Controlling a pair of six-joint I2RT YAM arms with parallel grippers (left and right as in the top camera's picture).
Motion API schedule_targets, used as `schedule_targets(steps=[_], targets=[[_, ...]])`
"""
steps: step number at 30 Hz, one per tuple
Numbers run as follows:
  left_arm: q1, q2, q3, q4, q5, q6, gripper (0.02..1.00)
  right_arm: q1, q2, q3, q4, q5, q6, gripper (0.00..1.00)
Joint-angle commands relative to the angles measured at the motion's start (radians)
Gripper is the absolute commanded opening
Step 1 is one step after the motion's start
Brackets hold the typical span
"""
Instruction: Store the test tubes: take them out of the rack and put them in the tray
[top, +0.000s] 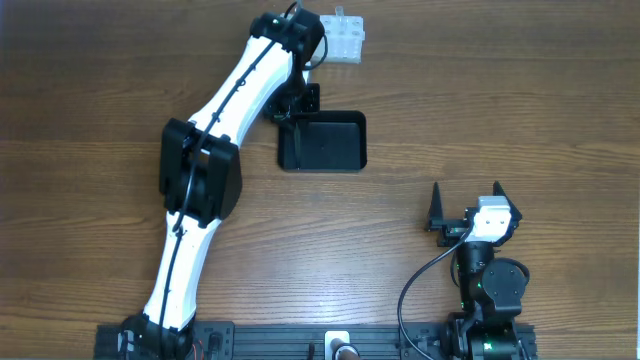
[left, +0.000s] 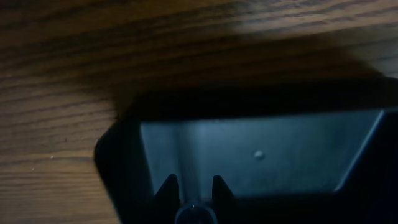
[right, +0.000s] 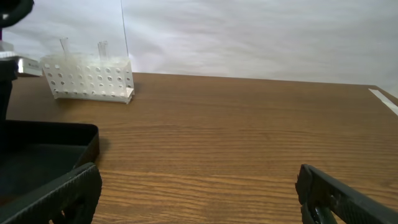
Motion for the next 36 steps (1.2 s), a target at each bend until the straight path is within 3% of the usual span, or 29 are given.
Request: schedule_targets(steps=[1, 21, 26, 36], targets=[[0.006, 0.036, 0.013, 0.019, 0.015, -0.014, 0.038, -0.007, -0.009, -0.005, -0.004, -0.012, 0.006, 0.993], [0.009, 0.082, 0.013, 0.088, 0.015, -0.014, 0.073, -0.007, -0.009, -0.005, -0.004, -0.012, 0.006, 0.993], [0.008, 0.084, 0.013, 0.101, 0.015, -0.014, 0.226, -0.007, -0.009, -0.005, -0.004, -0.012, 0.006, 0.993], [0.006, 0.047, 0.013, 0.105, 0.015, -0.014, 0.292, -0.007, -0.009, -0.005, -0.004, -0.012, 0.006, 0.993]])
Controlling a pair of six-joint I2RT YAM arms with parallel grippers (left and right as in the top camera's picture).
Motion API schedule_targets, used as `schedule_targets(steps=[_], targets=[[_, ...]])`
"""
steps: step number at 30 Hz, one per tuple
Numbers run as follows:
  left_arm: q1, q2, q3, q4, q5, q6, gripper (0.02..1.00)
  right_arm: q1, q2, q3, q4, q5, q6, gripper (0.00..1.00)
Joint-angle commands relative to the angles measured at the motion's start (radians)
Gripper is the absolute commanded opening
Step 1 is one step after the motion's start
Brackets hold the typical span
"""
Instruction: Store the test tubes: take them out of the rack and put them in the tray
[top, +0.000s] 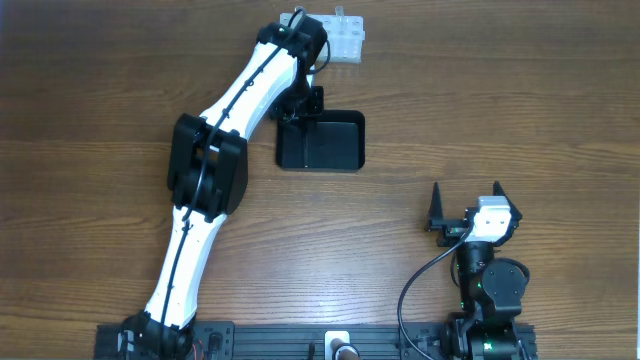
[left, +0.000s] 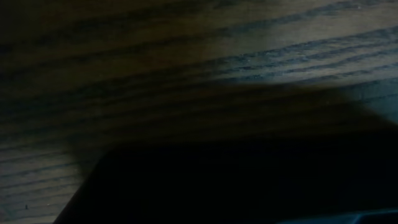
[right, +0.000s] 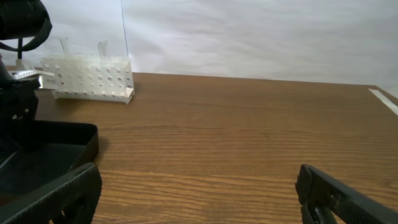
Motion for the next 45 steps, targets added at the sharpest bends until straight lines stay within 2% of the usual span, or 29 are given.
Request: schedule_targets(steps=[1, 10, 17, 19, 20, 21, 27, 29, 33, 36, 45], targets=[[0.005, -0.033, 0.013, 0.003, 0.005, -0.01, 0.303, -0.007, -0.009, -0.005, -0.003, -0.012, 0.006, 0.993], [0.005, -0.215, 0.013, 0.011, -0.021, -0.01, 0.375, -0.007, -0.009, -0.005, -0.003, -0.012, 0.006, 0.993], [0.005, -0.283, 0.013, 0.132, -0.187, -0.002, 0.485, -0.007, -0.009, -0.005, -0.003, -0.012, 0.006, 0.993], [0.005, -0.283, 0.013, 0.183, -0.21, 0.027, 0.522, -0.007, -0.009, -0.005, -0.004, -0.012, 0.006, 0.993], [0.005, -0.28, 0.013, 0.212, -0.225, 0.045, 0.56, -0.007, -0.009, -0.005, -0.004, -0.012, 0.006, 0.993], [0.005, -0.278, 0.013, 0.236, -0.245, 0.055, 0.641, -0.007, -0.009, -0.005, -0.004, -0.012, 0.006, 0.993], [0.008, -0.249, 0.013, 0.384, -0.378, 0.084, 0.774, -0.007, -0.009, -0.005, -0.004, -0.012, 0.006, 0.993], [0.012, -0.235, 0.013, 0.444, -0.381, 0.127, 0.816, -0.007, -0.009, -0.005, -0.004, -0.012, 0.006, 0.991], [0.019, -0.192, 0.013, 0.558, -0.38, 0.179, 0.829, -0.007, -0.009, -0.005, -0.004, -0.012, 0.006, 0.993], [0.026, -0.158, 0.013, 0.619, -0.381, 0.189, 0.831, -0.007, -0.009, -0.005, -0.004, -0.012, 0.006, 0.993], [0.056, -0.087, 0.013, 0.769, -0.38, 0.198, 0.917, -0.007, -0.009, -0.005, -0.004, -0.012, 0.006, 0.993]])
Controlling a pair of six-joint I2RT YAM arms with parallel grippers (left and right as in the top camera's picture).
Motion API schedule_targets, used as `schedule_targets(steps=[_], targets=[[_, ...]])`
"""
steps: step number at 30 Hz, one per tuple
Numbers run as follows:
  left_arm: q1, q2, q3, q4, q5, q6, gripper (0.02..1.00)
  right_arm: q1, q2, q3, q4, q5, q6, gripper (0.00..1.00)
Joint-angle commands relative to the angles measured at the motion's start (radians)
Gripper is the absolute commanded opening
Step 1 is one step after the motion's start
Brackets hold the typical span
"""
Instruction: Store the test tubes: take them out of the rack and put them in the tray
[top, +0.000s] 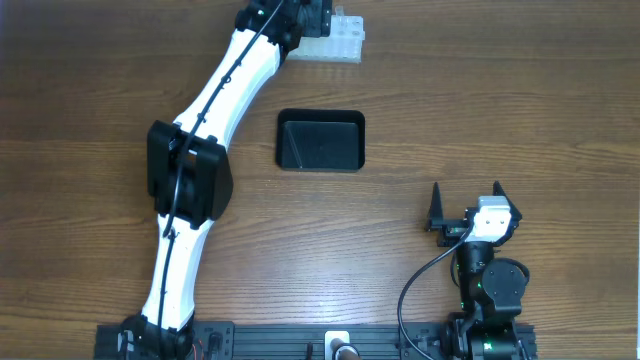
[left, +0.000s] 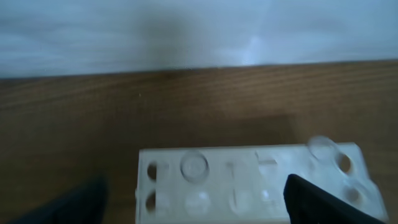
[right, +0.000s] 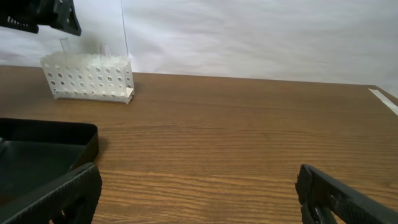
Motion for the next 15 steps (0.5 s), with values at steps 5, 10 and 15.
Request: schedule_targets(steps=[5, 10, 15], targets=[[0.024, 0.062, 0.007, 0.101, 0.01, 0.03, 0.917, -0.007, -0.009, -0.005, -0.004, -0.012, 0.006, 0.993], [0.024, 0.082, 0.007, 0.129, 0.028, 0.03, 0.921, -0.007, -0.009, -0.005, -0.004, -0.012, 0.006, 0.991], [0.024, 0.084, 0.007, 0.13, 0.028, 0.035, 0.871, -0.007, -0.009, -0.005, -0.004, -0.012, 0.006, 0.991]])
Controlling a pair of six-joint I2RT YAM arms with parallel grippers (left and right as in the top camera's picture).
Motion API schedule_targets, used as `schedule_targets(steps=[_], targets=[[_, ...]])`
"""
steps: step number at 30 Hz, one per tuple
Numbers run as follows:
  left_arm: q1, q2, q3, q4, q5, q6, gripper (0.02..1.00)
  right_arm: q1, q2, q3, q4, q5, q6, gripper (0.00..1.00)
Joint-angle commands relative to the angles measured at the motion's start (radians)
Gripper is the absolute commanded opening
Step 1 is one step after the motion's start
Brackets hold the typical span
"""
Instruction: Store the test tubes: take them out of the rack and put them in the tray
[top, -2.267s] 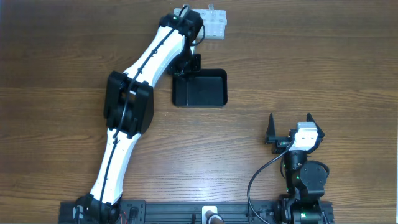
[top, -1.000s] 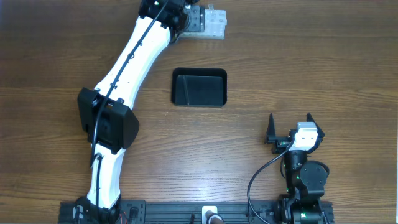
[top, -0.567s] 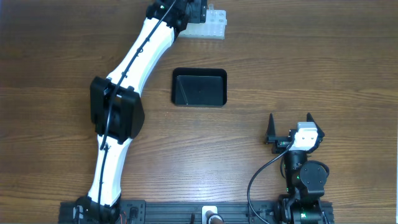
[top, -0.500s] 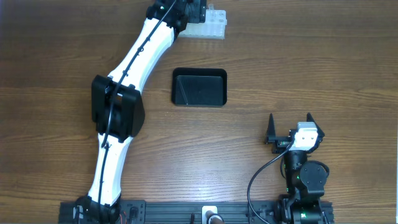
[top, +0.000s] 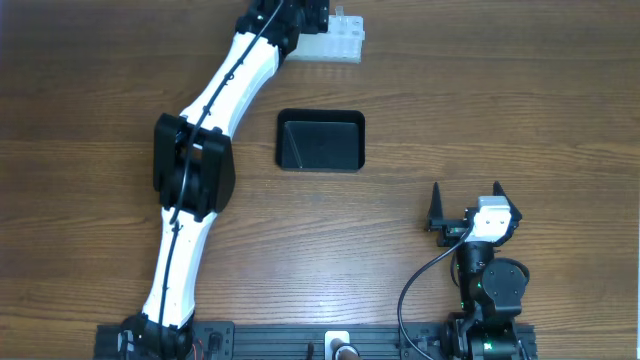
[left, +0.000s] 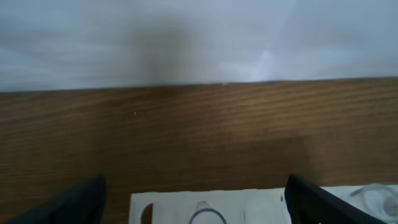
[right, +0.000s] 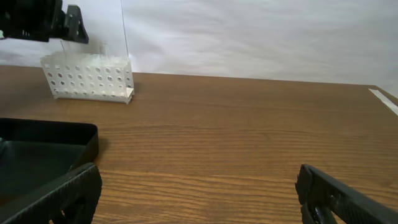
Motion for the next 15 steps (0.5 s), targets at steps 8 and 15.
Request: schedule_targets(steps=[8, 15], targets=[[0.005, 0.014, 0.007, 0.007, 0.011, 0.038, 0.652, -0.007, -0.009, -0.005, -0.003, -0.012, 0.006, 0.993], [0.005, 0.014, 0.007, 0.009, 0.011, 0.038, 0.362, -0.007, -0.009, -0.005, -0.004, -0.012, 0.006, 0.991]])
